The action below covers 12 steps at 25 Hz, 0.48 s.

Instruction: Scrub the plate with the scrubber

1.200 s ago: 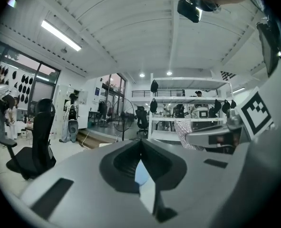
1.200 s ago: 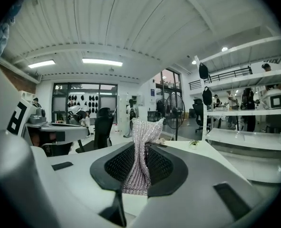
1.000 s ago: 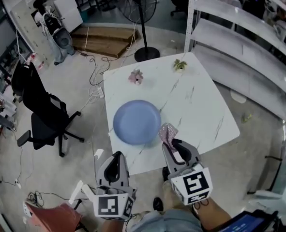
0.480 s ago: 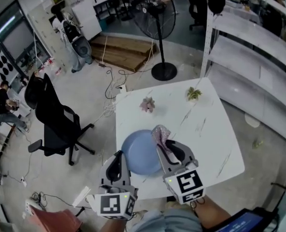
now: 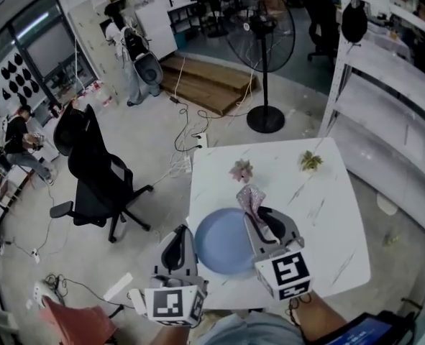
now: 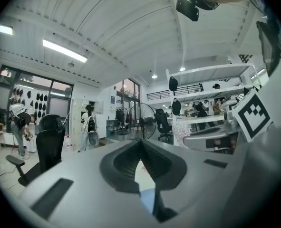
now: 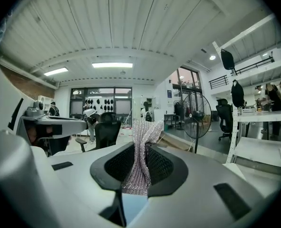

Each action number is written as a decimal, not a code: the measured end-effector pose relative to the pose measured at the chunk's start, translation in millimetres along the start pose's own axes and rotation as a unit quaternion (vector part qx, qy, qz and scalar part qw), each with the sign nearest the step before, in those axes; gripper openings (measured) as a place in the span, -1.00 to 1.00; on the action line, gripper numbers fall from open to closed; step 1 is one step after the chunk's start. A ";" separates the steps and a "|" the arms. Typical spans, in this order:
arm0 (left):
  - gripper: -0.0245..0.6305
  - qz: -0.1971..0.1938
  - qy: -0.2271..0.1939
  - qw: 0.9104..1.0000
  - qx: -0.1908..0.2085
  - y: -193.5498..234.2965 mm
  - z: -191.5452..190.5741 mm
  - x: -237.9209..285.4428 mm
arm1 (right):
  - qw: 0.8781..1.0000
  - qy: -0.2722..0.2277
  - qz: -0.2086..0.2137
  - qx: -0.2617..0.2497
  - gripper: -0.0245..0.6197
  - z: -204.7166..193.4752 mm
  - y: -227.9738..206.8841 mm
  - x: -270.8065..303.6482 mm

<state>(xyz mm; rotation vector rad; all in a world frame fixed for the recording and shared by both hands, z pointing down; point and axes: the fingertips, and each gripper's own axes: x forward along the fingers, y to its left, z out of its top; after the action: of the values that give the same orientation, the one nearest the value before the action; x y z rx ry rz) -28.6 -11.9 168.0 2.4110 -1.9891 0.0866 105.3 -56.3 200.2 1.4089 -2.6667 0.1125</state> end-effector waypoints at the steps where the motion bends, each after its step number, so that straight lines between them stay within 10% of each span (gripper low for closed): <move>1: -0.90 0.002 0.004 1.000 -0.003 5.3 -3.5 2.6 | 1.000 0.006 0.000 -0.001 -0.64 -3.0 0.9 5.5; 12: -0.90 -0.025 0.078 0.996 -0.023 51.8 -68.1 48.6 | 0.996 0.088 -0.010 -0.004 -0.64 -49.9 7.5 67.3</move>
<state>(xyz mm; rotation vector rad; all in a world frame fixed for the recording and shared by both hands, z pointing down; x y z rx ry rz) -72.5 -66.3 237.2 2.3448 -1.8434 0.2205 65.3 -100.9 259.2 1.3551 -2.5082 0.2132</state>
